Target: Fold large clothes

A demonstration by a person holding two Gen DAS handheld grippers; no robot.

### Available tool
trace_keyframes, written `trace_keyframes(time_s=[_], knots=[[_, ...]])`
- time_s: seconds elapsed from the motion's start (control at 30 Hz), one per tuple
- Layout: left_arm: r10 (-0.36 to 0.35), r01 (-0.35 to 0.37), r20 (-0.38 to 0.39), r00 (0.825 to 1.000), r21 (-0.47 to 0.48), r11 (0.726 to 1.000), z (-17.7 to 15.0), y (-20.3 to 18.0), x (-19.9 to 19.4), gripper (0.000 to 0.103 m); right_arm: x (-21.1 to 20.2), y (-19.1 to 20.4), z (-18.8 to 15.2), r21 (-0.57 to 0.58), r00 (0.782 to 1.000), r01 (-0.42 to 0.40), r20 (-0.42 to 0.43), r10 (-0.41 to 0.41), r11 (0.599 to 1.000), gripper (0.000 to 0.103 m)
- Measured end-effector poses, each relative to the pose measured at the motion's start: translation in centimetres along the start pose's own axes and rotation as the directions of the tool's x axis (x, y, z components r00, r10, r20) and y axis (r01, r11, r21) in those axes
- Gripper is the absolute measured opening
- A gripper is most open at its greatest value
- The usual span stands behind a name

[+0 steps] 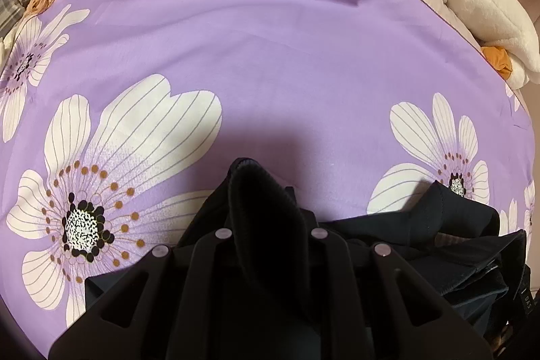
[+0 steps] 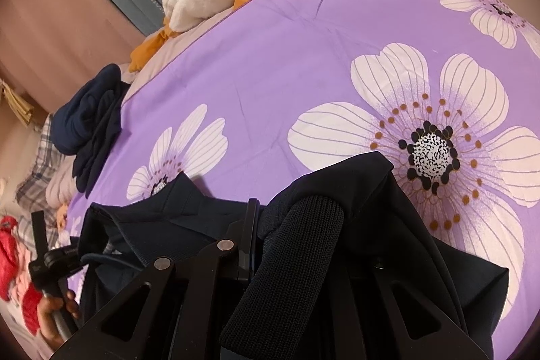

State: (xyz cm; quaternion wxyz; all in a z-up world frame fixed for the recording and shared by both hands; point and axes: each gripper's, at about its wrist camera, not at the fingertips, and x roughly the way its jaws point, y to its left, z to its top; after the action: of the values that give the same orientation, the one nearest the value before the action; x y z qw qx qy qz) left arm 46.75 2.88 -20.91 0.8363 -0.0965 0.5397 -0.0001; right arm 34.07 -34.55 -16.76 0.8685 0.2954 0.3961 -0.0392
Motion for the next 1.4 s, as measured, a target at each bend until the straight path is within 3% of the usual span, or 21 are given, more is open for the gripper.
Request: trace_keyframes(time_s=[0.67, 0.93, 0.97, 1.03, 1.1, 1.17, 1.23, 1.3, 1.4], knots=[[0.000, 0.000, 0.005, 1.000, -0.027, 1.000, 0.0, 0.1, -0.2, 0.017, 0.1, 0.1, -0.1, -0.004, 1.000, 0.014, -0.002, -0.014, 1.000, 0.013], [-0.034, 0.035, 0.024, 0.999, -0.056, 0.998, 0.0, 0.7, -0.9, 0.026, 0.1, 0.2, -0.1, -0.001, 1.000, 0.015, -0.007, -0.015, 1.000, 0.014], [-0.035, 0.036, 0.026, 0.999, -0.057, 0.998, 0.0, 0.7, -0.9, 0.027, 0.1, 0.2, -0.1, 0.000, 1.000, 0.013, -0.008, -0.013, 1.000, 0.015], [-0.031, 0.033, 0.028, 0.999, -0.059, 0.998, 0.1, 0.6, -1.1, 0.036, -0.1, 0.0, 0.2, 0.017, 1.000, -0.014, -0.012, 0.014, 1.000, 0.030], [-0.031, 0.035, 0.044, 0.999, -0.076, 0.996, 0.3, 0.4, -1.6, 0.045, -0.7, -0.7, 0.6, 0.078, 0.998, -0.064, -0.002, 0.064, 0.995, 0.060], [-0.027, 0.033, 0.071, 0.997, -0.082, 0.996, 0.6, 0.3, -2.4, 0.062, -1.4, -1.0, 1.0, 0.116, 0.996, -0.089, 0.017, 0.088, 0.989, 0.062], [0.010, -0.002, 0.108, 0.994, -0.076, 0.997, 1.0, 0.3, -3.2, 0.072, -1.9, -1.3, 1.6, 0.125, 0.995, -0.101, 0.033, 0.098, 0.987, 0.063], [0.046, -0.034, 0.153, 0.987, -0.076, 0.996, 1.4, 0.6, -4.3, 0.077, -2.2, -2.0, 2.1, 0.149, 0.992, -0.129, 0.036, 0.125, 0.980, 0.063], [0.058, -0.045, 0.169, 0.984, -0.079, 0.996, 1.6, 1.4, -5.5, 0.077, -2.5, -2.7, 2.2, 0.177, 0.989, -0.150, 0.038, 0.145, 0.973, 0.063]])
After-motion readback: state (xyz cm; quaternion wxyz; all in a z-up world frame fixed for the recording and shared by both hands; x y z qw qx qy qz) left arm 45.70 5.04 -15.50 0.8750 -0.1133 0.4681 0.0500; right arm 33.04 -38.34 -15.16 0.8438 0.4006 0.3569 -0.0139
